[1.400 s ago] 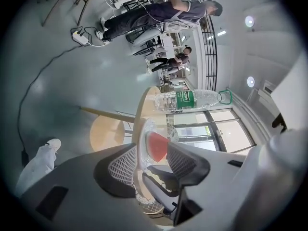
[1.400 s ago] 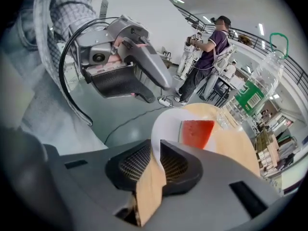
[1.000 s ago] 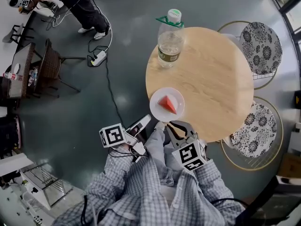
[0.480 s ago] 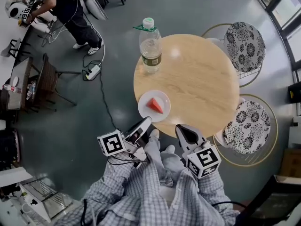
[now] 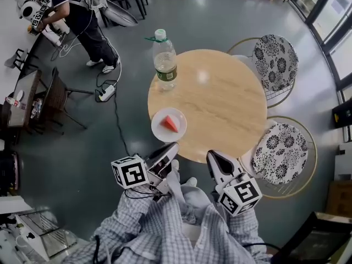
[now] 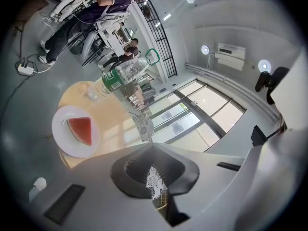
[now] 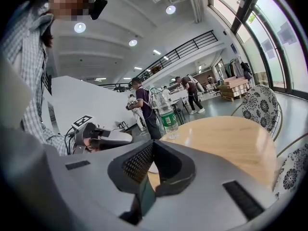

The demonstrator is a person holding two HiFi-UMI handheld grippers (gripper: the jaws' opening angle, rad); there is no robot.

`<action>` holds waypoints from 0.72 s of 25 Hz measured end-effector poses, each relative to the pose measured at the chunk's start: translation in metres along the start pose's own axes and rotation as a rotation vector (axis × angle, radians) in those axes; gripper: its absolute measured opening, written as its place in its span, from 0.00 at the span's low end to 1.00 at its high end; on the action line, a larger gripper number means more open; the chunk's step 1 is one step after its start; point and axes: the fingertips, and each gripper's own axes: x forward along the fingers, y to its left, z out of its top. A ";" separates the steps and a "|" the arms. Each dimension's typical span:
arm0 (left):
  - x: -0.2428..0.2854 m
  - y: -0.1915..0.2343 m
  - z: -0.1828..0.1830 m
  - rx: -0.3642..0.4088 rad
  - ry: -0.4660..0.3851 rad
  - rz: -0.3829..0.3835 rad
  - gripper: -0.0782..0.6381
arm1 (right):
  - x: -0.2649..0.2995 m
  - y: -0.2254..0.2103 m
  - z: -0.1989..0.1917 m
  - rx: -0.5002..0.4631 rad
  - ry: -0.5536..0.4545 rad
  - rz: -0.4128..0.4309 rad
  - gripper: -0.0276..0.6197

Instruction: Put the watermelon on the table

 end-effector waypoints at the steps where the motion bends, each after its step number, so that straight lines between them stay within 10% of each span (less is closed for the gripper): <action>1: 0.001 -0.006 -0.001 0.012 -0.002 -0.003 0.12 | -0.003 0.000 0.001 0.009 -0.012 -0.001 0.05; 18: 0.010 -0.083 0.039 0.225 0.013 -0.148 0.12 | -0.002 0.016 0.054 -0.034 -0.141 -0.013 0.05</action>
